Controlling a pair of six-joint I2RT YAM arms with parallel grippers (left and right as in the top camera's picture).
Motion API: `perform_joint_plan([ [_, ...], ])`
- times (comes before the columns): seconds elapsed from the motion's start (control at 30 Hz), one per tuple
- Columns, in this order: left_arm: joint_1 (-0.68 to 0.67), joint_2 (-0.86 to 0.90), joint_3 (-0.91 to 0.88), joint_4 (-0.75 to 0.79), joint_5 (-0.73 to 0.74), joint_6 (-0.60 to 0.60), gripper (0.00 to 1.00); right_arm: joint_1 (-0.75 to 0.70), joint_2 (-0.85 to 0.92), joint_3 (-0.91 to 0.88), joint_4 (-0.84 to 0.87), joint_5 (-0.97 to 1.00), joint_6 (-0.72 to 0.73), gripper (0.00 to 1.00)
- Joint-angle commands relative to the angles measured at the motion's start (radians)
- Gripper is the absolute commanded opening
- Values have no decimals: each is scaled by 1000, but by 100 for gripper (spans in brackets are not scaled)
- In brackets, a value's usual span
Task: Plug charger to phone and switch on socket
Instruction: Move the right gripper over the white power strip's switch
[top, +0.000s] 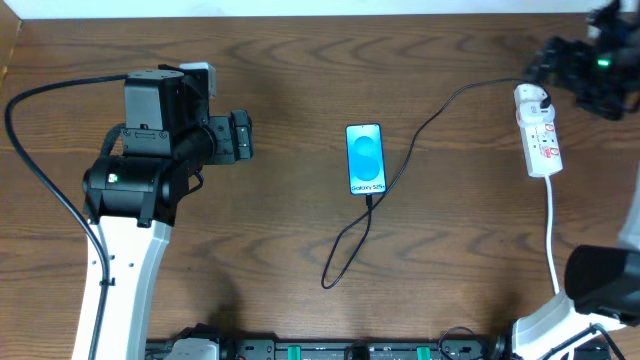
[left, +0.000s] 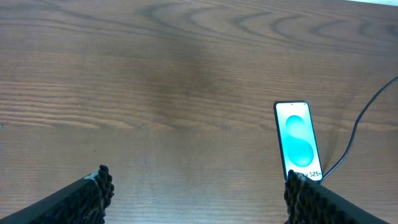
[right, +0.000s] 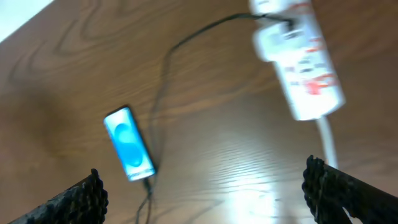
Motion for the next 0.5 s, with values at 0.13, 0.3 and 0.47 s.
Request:
perform_joint_plan([
  [0.13,4,1,10,-1,-13,18,90,-178,-19,15,-9,2,-256,99],
  [0.3,5,1,10,0,-13,18,89,-254,-18,-24,13,-4,-373,99],
  [0.47,5,1,10,-1,-13,18,89,-262,-18,-119,104,-14,-493,99],
])
